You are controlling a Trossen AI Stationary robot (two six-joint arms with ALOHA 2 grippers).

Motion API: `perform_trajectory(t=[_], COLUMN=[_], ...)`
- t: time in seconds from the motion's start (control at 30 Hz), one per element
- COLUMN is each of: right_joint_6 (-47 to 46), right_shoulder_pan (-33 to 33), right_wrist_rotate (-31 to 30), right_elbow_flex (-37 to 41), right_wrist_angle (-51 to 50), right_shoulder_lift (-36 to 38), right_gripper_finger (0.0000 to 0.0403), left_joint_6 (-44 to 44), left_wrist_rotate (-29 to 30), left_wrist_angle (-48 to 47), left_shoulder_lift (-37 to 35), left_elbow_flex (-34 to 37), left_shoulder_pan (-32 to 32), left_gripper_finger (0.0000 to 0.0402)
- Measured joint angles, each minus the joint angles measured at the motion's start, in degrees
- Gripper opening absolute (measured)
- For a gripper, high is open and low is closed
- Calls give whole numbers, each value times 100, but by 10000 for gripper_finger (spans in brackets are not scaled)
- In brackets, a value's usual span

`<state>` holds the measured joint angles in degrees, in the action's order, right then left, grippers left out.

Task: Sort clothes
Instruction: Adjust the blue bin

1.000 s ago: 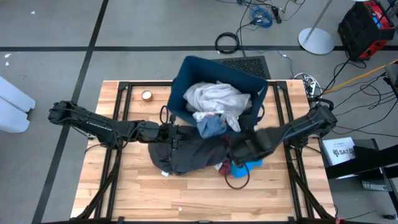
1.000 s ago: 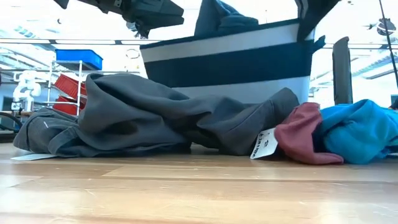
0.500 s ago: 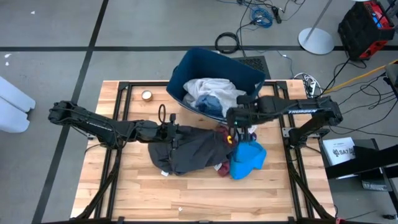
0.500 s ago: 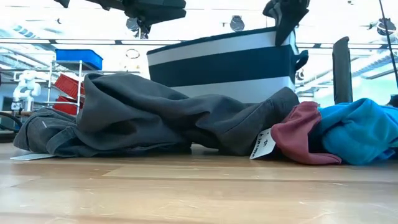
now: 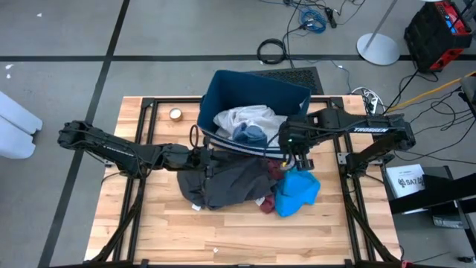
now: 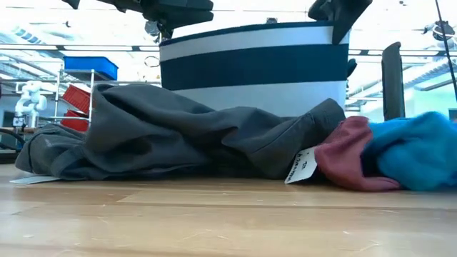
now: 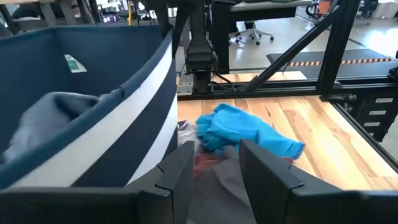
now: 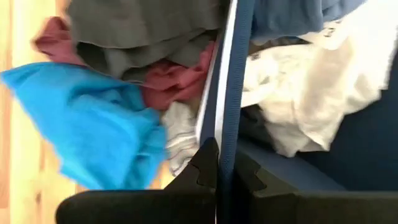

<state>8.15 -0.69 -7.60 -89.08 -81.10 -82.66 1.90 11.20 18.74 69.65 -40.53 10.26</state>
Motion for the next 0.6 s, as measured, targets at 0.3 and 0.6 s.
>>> perform_trajectory(t=[0.3,0.6], right_joint_6=[1236,2486], right_shoulder_pan=[341,1644], right_wrist_rotate=[-333,76], right_elbow_flex=[9,7], right_wrist_angle=[246,502], right_shoulder_lift=[147,1], right_gripper_finger=[0,0], left_joint_6=[1,-1], left_wrist_rotate=[0,0], left_wrist_angle=[16,26], left_shoulder_lift=[0,0], left_elbow_flex=[0,0], left_shoulder_pan=[0,0], left_gripper_finger=[137,137])
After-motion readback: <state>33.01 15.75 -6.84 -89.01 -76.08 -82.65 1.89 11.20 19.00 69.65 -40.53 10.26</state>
